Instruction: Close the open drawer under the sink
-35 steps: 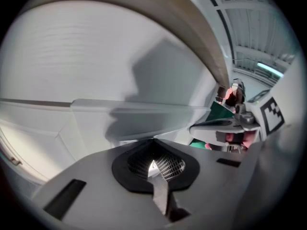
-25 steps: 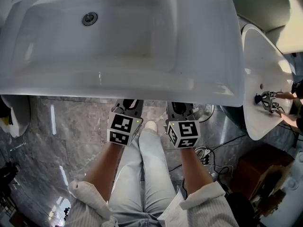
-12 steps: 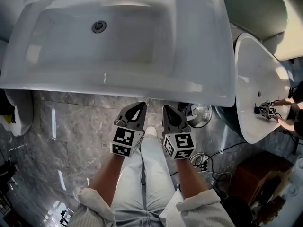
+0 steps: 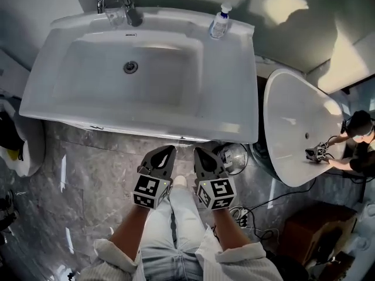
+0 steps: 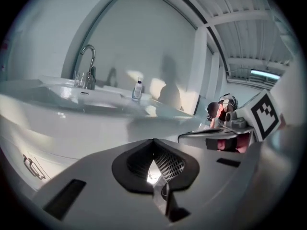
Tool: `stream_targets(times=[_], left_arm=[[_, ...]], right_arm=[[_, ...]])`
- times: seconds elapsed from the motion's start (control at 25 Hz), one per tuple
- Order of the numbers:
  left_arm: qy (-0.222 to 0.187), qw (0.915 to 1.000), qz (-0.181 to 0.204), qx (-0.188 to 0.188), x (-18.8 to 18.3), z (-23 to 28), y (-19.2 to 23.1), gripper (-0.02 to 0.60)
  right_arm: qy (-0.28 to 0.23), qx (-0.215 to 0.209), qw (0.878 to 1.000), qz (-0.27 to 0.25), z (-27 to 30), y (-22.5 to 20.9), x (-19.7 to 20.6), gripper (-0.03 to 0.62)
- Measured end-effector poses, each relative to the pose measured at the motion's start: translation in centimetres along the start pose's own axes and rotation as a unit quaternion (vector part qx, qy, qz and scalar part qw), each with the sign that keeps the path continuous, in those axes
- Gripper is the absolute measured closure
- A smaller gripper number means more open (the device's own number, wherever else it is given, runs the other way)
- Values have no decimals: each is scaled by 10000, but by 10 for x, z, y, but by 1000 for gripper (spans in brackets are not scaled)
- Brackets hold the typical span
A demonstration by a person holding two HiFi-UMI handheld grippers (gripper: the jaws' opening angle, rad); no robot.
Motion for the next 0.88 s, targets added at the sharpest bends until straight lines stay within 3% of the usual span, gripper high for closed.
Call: stream_targets(times=[0.32, 0.68, 0.88], left_arm=[[-540, 9980, 108, 306, -88, -32, -34, 566], [-1137, 9908, 197, 707, -177, -70, -68, 566], [-1308, 9875, 154, 863, -205, -92, -84, 566]], right_arm=[[-508, -345, 9976, -311, -35, 29, -97, 584], [-903, -728, 9919, -527, -69, 57, -167, 584], [-1085, -975, 9884, -428, -86, 65, -198, 585]])
Point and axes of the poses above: the fingertips, and each gripper's own axes: z forward along the fingers, y to its left, x out of its underside, the point moved 2 cm from there along -z, backward along the fingers, and after that the axes turned 13 degrees about -x, right-handed, at the moved point
